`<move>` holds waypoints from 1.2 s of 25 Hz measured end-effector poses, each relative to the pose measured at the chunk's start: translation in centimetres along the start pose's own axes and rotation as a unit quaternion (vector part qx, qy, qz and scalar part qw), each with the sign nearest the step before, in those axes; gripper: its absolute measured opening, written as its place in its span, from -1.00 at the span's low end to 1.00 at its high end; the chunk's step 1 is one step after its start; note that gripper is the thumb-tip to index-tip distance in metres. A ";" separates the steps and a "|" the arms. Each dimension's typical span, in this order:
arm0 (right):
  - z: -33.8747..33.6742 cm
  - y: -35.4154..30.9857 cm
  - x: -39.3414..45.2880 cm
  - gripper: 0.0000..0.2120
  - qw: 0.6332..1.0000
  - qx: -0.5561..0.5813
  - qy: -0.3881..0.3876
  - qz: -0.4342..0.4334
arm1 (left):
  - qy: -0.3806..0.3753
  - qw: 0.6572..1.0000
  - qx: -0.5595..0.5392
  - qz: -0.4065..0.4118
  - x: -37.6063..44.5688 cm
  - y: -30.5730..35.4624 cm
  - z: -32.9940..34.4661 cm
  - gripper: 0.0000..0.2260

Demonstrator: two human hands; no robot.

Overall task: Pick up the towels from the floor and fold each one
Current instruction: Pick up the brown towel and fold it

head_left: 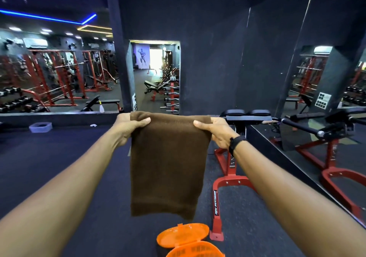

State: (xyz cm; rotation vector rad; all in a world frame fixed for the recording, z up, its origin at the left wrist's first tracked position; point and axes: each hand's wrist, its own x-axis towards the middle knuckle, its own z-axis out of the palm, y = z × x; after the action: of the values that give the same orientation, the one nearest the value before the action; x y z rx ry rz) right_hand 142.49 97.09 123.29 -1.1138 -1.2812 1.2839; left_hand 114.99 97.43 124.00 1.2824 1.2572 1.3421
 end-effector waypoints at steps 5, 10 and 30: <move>-0.3 -1.1 0.2 -0.89 0.999 0.014 0.038 -0.028 | 0.114 0.993 -0.035 -0.006 1.2 -0.3 0.1 -0.78; -1.2 -1.0 0.0 -0.87 0.998 0.005 0.051 -0.046 | 0.024 0.999 0.002 -0.037 0.7 0.5 -0.3 -0.24; -3.4 -0.7 -0.7 -0.90 0.881 -0.403 0.135 -0.208 | 0.026 0.933 0.347 0.094 -0.6 2.3 1.3 -0.83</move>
State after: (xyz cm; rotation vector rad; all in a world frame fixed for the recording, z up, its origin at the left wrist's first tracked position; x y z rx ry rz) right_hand 145.96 96.72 123.88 -1.4031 -1.7656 0.2249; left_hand 116.43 96.67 126.12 1.8970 1.7707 1.0882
